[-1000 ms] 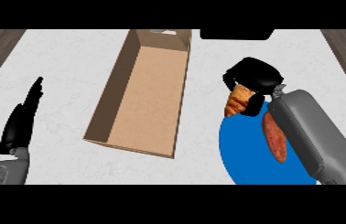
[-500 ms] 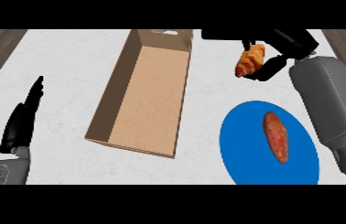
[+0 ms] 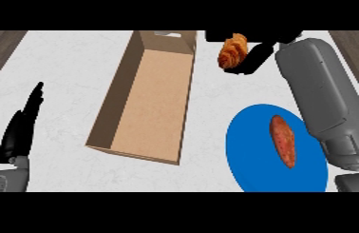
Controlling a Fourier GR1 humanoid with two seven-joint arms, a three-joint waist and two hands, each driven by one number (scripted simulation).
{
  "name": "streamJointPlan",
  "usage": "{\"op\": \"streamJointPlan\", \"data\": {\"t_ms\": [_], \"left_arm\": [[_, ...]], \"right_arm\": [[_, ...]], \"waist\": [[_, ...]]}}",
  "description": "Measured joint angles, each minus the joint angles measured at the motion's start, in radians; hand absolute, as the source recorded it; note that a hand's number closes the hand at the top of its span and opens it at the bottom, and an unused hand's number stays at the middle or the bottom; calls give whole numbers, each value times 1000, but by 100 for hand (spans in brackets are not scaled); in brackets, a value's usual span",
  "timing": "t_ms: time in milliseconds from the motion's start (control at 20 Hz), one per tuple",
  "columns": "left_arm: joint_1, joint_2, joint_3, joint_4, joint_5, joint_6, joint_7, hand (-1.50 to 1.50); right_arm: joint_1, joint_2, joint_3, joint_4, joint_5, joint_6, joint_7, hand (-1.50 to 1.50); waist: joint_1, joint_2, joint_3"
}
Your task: Pick the croissant from the plate and place it in the cardboard box
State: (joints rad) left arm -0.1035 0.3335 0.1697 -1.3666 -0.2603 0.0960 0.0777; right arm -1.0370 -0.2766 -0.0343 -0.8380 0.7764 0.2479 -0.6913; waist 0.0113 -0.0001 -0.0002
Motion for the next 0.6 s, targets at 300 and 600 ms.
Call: {"op": "streamJointPlan", "data": {"t_ms": [300, 600], "left_arm": [[-6, 12, 15, 13, 3, -12, -8, 0], [-27, 2, 9, 24, -1, -17, -6, 0]], "right_arm": [[-99, 155, -15, 7, -49, 49, 183, 150], [-206, 247, -1, 98, -129, 38, 341, 150]], "waist": [[0, 0, 0], [12, 3, -1]]}}
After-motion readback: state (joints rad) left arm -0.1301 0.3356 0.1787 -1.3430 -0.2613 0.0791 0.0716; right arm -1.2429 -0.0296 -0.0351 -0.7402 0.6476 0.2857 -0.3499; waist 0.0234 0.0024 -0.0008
